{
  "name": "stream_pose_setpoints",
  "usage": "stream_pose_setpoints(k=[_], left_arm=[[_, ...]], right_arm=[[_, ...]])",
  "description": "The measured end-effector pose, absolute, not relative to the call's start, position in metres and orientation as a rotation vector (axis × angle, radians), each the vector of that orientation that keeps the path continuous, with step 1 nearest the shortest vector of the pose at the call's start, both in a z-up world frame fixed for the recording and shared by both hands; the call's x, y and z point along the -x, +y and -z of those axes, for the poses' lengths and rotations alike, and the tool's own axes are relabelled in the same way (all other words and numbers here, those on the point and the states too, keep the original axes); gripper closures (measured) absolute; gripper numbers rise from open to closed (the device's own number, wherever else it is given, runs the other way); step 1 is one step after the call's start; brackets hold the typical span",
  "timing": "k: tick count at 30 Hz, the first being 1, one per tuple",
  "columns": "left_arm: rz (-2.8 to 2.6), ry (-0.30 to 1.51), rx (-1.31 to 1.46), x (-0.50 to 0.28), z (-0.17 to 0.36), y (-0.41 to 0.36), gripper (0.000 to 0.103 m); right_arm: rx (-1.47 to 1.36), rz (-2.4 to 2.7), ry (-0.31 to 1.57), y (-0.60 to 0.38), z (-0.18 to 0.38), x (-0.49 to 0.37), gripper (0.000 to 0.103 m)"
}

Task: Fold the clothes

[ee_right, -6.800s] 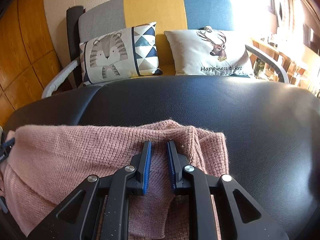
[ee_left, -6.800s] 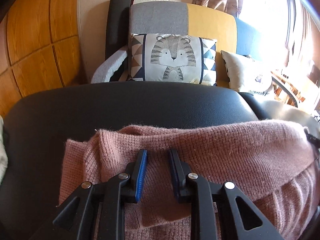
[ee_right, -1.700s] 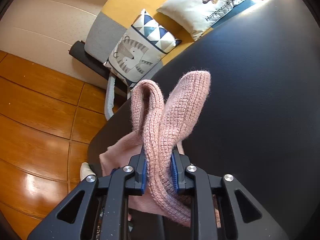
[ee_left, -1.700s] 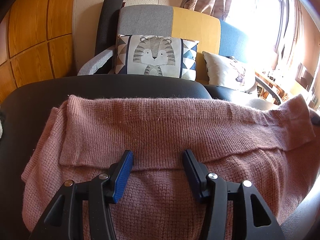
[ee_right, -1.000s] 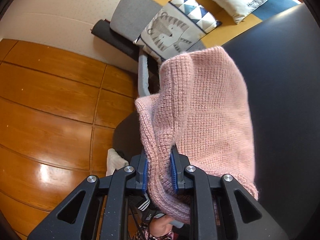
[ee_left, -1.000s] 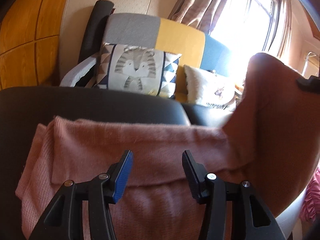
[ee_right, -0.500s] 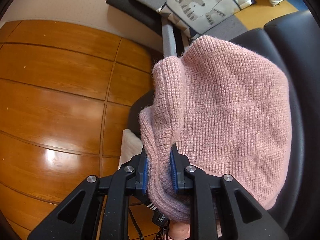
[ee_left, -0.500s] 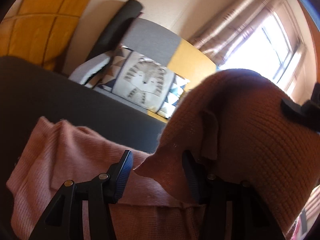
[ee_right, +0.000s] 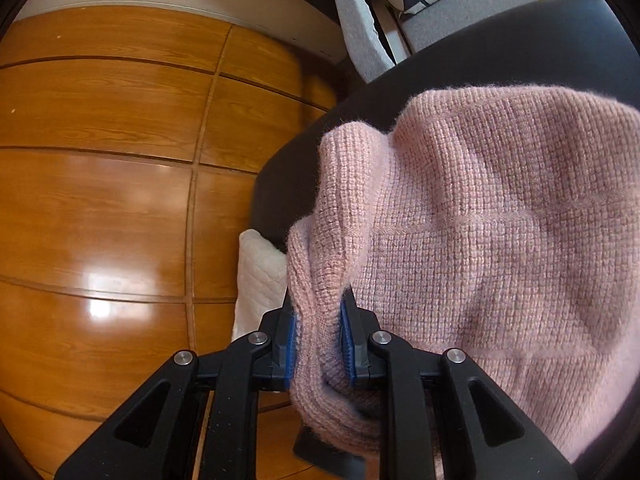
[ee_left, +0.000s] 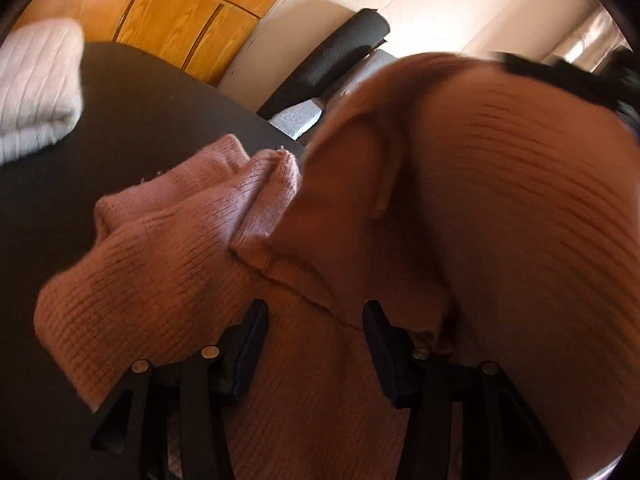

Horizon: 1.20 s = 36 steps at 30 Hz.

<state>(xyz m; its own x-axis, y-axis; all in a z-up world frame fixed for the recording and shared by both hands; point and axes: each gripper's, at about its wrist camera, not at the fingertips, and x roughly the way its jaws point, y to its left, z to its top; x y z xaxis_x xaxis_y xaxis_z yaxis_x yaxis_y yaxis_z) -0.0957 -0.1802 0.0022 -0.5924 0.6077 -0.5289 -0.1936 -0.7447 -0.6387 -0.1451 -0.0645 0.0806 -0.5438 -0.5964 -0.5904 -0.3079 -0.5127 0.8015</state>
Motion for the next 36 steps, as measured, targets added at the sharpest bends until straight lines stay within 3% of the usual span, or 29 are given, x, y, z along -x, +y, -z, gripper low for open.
stream_pose_setpoints(k=[6, 12, 16, 19, 21, 25, 31, 33, 34, 36], left_arm=[[-2.336, -0.897, 0.992, 0.082, 0.005, -0.198, 0.056], [-2.371, -0.878, 0.997, 0.080, 0.008, -0.188, 0.057], [-2.374, -0.878, 0.996, 0.083, 0.010, -0.181, 0.060], [-2.355, -0.907, 0.978, 0.083, 0.013, -0.180, 0.060], [-2.339, -0.933, 0.958, 0.083, 0.014, -0.180, 0.060], [-2.301, -0.991, 0.924, 0.083, 0.018, -0.181, 0.060], [-2.270, -1.011, 0.937, 0.084, 0.017, -0.178, 0.060], [-2.274, -0.992, 0.952, 0.085, 0.015, -0.178, 0.060], [-2.281, -0.985, 0.960, 0.085, 0.015, -0.178, 0.060], [-2.307, -0.990, 0.989, 0.085, 0.016, -0.183, 0.058]], right_arm=[[-1.433, 2.226, -1.408, -0.091, -0.048, 0.177, 0.084], [-1.531, 2.302, -1.241, -0.103, -0.028, 0.189, 0.084], [-1.643, 2.308, -0.961, -0.131, -0.023, 0.201, 0.071], [-1.646, 2.262, -0.793, -0.144, -0.033, 0.191, 0.046], [-1.611, 2.243, -0.708, -0.149, -0.046, 0.184, 0.043], [-1.475, 2.238, -0.598, -0.149, -0.082, 0.171, 0.043], [-1.426, 2.382, -0.502, -0.127, -0.072, 0.136, 0.043], [-1.408, 2.429, -0.469, -0.120, -0.068, 0.124, 0.056], [-1.398, 2.452, -0.452, -0.116, -0.067, 0.118, 0.074], [-1.379, 2.499, -0.417, -0.109, -0.063, 0.107, 0.080]])
